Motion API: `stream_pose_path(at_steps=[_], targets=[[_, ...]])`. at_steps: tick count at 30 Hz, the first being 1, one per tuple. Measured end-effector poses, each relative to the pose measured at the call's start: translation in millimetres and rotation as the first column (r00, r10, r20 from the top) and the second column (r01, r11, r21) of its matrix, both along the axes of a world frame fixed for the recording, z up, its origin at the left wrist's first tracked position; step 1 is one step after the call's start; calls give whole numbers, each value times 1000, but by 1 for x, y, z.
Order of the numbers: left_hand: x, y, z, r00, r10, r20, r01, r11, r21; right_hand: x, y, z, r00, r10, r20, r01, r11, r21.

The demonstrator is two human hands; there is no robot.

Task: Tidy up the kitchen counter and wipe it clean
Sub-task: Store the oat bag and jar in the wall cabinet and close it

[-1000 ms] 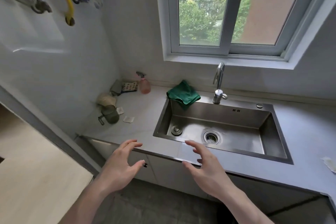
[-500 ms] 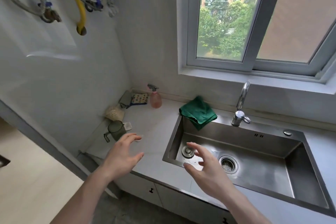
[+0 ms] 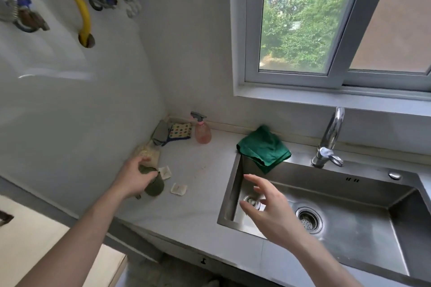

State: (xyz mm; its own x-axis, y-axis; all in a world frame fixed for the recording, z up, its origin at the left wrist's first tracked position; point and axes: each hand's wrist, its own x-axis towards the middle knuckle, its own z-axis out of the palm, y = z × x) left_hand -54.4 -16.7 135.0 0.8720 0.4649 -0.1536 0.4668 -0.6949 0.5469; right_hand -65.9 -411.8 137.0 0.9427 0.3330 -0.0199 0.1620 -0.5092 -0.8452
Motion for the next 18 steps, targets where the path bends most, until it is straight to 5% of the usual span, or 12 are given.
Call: stream_pose_path(at_steps=[11, 18], targets=[[102, 120, -71, 955, 249, -158, -278, 940, -196, 28, 95, -36, 987, -126, -95, 125, 992, -20], [124, 155, -121, 940, 247, -234, -311, 901, -301, 28, 142, -54, 969, -180, -168, 176, 984, -34]])
